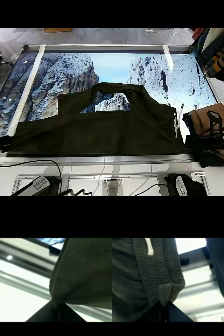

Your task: Fold the clothes and pants, and hang the long-sleeved shirts on hangers.

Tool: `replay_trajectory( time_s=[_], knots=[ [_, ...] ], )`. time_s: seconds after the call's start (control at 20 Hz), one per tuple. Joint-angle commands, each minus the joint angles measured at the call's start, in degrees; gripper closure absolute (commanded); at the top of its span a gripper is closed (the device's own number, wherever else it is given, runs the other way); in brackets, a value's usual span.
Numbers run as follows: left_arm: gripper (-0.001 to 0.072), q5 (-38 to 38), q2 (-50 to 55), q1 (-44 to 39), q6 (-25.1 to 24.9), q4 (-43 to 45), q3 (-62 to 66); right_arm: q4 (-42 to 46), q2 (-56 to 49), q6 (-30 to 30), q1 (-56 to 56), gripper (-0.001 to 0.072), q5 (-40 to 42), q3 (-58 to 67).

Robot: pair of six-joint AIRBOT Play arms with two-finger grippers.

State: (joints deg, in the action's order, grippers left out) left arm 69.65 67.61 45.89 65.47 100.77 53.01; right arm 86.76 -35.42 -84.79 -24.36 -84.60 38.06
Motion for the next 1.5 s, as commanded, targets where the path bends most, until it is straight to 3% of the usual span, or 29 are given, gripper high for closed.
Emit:
replay_trajectory(
  time_s=[0.0, 0.2, 0.25, 0.3, 0.35, 0.5, 0.65, 0.85, 1.0, 1.15, 1.2, 1.3, 1.45],
  knots=[
    [0.0686, -1.0, 0.5, 1.0, -0.1, 2.7, -0.1, 1.0, 0.3, 0.0, 0.0, 0.0676, -5.5, -0.4],
    [0.0682, -1.2, 1.8, 1.0, -0.1, 1.0, -0.1, 0.5, 0.3, 0.0, 0.0, 0.065, -5.5, -0.4],
    [0.0588, -1.3, 2.1, 1.0, -0.1, 0.7, -0.1, 0.5, 0.3, 0.0, 0.0, 0.0532, -4.6, -0.4],
    [0.0337, -1.5, 2.2, 1.0, -0.1, 0.7, -0.1, 0.5, 0.3, 0.0, 0.0, 0.0383, -3.5, -0.4],
    [0.0013, -1.6, 2.3, 1.0, -0.1, 0.7, -0.1, 0.5, 0.3, 0.0, 0.0, 0.0311, -1.9, -0.4],
    [0.0007, -2.7, 2.3, 0.5, 0.7, -0.1, 0.0, 0.3, 0.2, 0.0, 0.0, 0.0308, 6.4, -0.4],
    [0.0008, -4.5, 2.3, -2.4, 0.9, -10.5, 1.4, -2.7, 0.2, 0.0, 0.0, 0.0308, 14.3, -0.3],
    [0.0009, -12.1, 2.4, -13.4, 1.0, -25.6, 5.4, -6.1, 0.2, 0.0, 0.0, 0.0308, 20.7, -0.3],
    [0.0171, -21.5, 5.0, -23.1, 5.3, -33.0, 8.0, -6.0, 0.2, 0.0, 0.0, 0.0309, 23.0, -0.3],
    [0.0162, -22.9, 13.2, -28.8, 11.3, -34.4, 13.2, -5.9, 0.2, 0.0, 0.0, 0.0309, 23.5, -0.3],
    [0.0157, -20.3, 16.7, -29.5, 11.2, -35.3, 15.8, -5.9, 0.2, 0.0, 0.0, 0.0309, 24.0, -0.3],
    [0.0032, -16.8, 22.4, -30.1, 11.3, -35.6, 20.2, -5.9, 0.2, 0.0, 0.0, 0.0309, 25.4, -0.3],
    [0.0025, -14.8, 28.9, -29.2, 11.0, -36.5, 24.0, -5.9, 0.2, 0.0, 0.0, 0.0309, 28.0, -0.3]
  ],
)
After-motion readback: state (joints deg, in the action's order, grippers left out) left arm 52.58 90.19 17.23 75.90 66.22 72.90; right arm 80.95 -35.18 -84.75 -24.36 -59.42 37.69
